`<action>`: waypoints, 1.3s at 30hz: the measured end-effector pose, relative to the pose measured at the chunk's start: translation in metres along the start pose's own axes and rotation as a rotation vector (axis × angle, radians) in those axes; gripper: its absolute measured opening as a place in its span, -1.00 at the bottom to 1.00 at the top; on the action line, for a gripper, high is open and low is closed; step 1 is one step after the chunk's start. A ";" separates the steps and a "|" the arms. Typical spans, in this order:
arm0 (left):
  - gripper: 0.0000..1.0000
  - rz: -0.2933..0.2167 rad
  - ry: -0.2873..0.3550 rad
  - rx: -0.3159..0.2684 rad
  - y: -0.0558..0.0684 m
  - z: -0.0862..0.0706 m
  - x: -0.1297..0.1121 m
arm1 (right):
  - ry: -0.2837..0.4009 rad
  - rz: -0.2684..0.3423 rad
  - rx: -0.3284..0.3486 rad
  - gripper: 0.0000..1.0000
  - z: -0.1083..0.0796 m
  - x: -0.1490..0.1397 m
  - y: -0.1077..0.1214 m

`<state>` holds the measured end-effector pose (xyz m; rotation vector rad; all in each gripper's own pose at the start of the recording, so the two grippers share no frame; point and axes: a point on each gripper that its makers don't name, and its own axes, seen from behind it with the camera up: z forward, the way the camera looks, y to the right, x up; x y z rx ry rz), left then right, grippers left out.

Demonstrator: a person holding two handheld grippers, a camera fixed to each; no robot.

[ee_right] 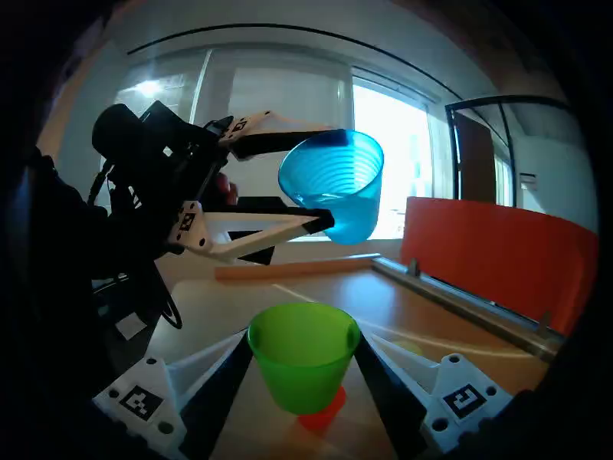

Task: Pour water

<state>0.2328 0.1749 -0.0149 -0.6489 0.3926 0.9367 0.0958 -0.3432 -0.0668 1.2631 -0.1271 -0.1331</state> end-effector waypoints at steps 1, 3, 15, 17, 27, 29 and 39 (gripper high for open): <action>0.74 0.004 0.000 0.001 0.000 0.000 0.000 | 0.000 -0.001 0.000 0.84 0.000 0.000 0.000; 0.75 0.011 0.000 0.002 -0.001 -0.001 0.000 | 0.000 -0.001 -0.001 0.84 0.000 0.000 0.000; 0.75 0.031 0.000 0.001 0.000 -0.002 0.001 | 0.002 0.003 0.001 0.84 0.002 0.000 -0.001; 0.75 0.036 0.001 0.001 0.000 -0.002 0.002 | 0.003 0.004 0.000 0.84 0.002 0.000 -0.001; 0.75 0.045 0.003 0.005 -0.001 -0.003 0.003 | 0.004 0.005 0.001 0.84 0.001 0.000 -0.001; 0.75 0.046 0.004 0.006 -0.001 -0.003 0.004 | 0.005 0.006 0.000 0.84 0.001 0.000 -0.001; 0.75 0.054 0.007 0.006 -0.001 -0.002 0.006 | 0.003 0.003 0.001 0.82 0.000 -0.001 -0.001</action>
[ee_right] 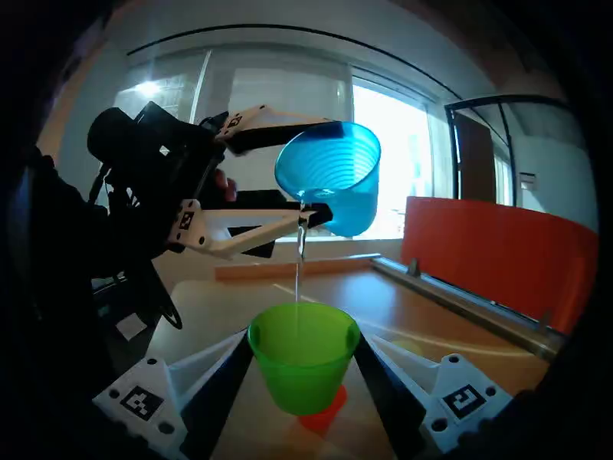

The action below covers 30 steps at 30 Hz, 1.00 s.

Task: Pour water

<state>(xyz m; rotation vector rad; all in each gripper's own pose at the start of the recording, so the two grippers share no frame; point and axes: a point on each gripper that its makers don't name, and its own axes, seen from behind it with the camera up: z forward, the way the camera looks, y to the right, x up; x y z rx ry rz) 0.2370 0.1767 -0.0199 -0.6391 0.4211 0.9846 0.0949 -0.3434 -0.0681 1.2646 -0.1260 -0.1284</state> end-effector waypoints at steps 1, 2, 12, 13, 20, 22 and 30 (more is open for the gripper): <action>0.75 0.000 0.000 0.000 0.000 0.000 0.000 | 0.000 0.000 0.000 0.82 0.000 0.000 0.000; 0.75 0.001 0.000 0.000 0.000 0.000 0.000 | 0.000 0.001 0.000 0.82 0.000 0.000 0.000; 0.74 0.014 0.006 -0.003 0.001 0.002 0.002 | 0.002 0.000 -0.002 0.82 -0.001 0.001 0.001; 0.74 0.015 0.007 -0.003 0.001 0.002 0.002 | 0.002 0.000 -0.002 0.82 -0.001 0.002 0.001; 0.75 0.027 0.009 -0.002 0.002 0.003 0.003 | 0.004 -0.003 -0.001 0.82 -0.001 0.002 0.000; 0.75 0.028 0.009 -0.003 0.002 0.003 0.003 | 0.004 -0.002 -0.001 0.82 -0.002 0.002 0.001; 0.74 0.044 0.008 -0.005 0.003 0.002 0.002 | 0.005 -0.003 -0.003 0.82 -0.002 0.003 0.003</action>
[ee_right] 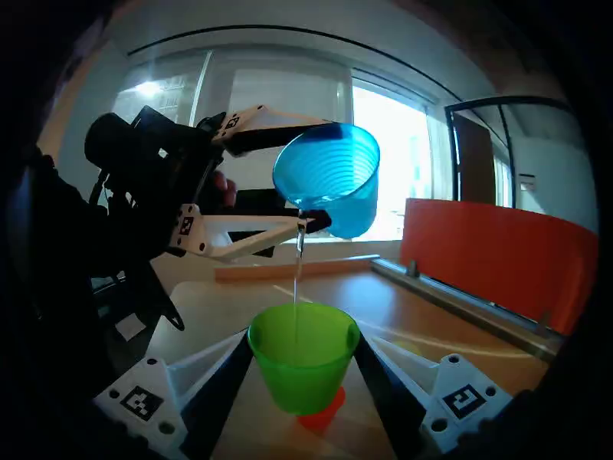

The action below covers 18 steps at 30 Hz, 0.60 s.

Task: Pour water

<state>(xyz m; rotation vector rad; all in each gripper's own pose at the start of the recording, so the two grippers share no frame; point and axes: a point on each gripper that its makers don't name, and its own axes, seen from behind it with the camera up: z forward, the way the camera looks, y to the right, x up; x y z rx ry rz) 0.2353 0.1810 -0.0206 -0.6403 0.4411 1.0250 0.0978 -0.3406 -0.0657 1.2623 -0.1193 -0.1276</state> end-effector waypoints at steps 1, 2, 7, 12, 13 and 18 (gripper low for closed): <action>0.75 0.001 0.000 0.001 0.000 0.000 0.000 | 0.001 0.000 0.000 0.82 0.000 0.000 0.000; 0.75 0.002 0.000 0.001 0.000 0.000 0.000 | 0.002 0.000 0.000 0.82 0.000 0.000 0.000; 0.74 0.008 0.001 0.004 -0.002 0.000 0.001 | 0.001 -0.001 0.000 0.82 -0.001 0.000 0.000; 0.75 0.019 0.000 0.002 -0.001 -0.001 0.001 | 0.001 0.000 0.001 0.82 -0.001 0.000 -0.001; 0.75 0.021 0.000 0.001 -0.001 -0.001 0.001 | 0.002 0.000 0.001 0.82 -0.001 0.000 -0.001; 0.75 0.028 -0.004 -0.001 0.000 0.000 0.000 | 0.003 -0.001 0.002 0.82 0.000 0.000 -0.001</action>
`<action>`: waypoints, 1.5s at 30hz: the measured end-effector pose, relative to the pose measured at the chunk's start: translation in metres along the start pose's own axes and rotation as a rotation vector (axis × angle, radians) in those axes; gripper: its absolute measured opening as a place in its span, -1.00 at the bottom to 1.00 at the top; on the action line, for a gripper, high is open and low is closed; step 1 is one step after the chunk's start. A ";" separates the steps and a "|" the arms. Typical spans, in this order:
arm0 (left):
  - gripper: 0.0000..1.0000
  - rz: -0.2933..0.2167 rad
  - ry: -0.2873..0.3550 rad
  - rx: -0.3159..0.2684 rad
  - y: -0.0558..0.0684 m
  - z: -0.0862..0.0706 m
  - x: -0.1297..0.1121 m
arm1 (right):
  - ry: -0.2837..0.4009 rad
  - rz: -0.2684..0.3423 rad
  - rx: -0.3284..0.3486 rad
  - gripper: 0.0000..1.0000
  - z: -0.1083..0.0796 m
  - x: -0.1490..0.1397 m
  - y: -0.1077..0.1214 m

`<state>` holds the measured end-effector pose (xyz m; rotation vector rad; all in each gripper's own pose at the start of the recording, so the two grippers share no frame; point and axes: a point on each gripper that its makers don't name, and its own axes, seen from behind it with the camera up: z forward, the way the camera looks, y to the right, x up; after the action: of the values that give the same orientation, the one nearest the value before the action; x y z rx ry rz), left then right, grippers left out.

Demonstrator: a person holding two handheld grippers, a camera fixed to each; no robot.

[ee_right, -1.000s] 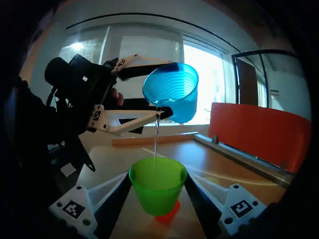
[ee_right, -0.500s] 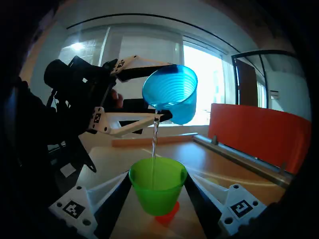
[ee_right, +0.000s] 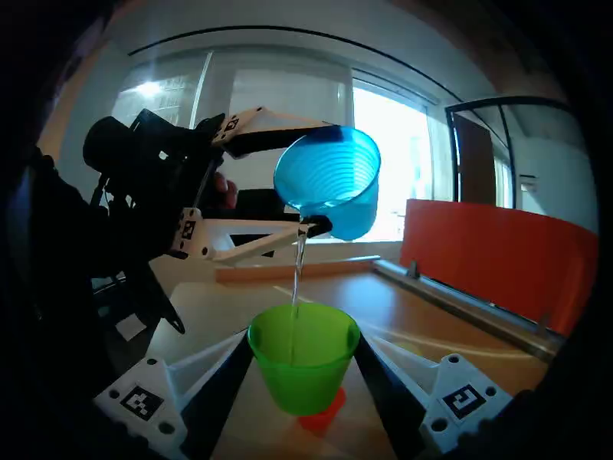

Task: Pour water

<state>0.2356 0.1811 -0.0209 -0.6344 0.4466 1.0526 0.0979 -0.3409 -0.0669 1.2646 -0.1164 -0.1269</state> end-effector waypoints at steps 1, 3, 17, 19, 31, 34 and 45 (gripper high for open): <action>0.75 0.001 -0.001 0.001 0.000 0.000 0.000 | 0.000 0.000 0.000 0.82 0.000 0.000 0.000; 0.75 0.002 -0.002 0.002 -0.001 0.000 -0.001 | 0.000 0.001 -0.001 0.82 0.000 0.000 0.000; 0.74 0.025 -0.003 0.007 -0.003 -0.001 0.000 | 0.002 0.002 0.000 0.82 0.000 -0.001 0.000; 0.74 0.027 -0.003 0.008 -0.003 -0.001 0.001 | 0.002 0.001 0.000 0.82 0.000 -0.001 0.000; 0.74 0.047 0.000 0.009 -0.003 0.000 0.003 | 0.004 -0.001 -0.001 0.82 -0.001 0.000 -0.002; 0.75 0.052 0.001 0.010 -0.003 0.000 0.004 | 0.006 0.000 -0.001 0.82 -0.001 0.001 -0.002; 0.74 0.066 0.003 0.010 -0.003 0.000 0.007 | 0.006 -0.003 0.000 0.82 -0.002 0.002 -0.003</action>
<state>0.2417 0.1846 -0.0242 -0.6162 0.4780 1.1116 0.0999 -0.3405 -0.0703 1.2653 -0.1100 -0.1256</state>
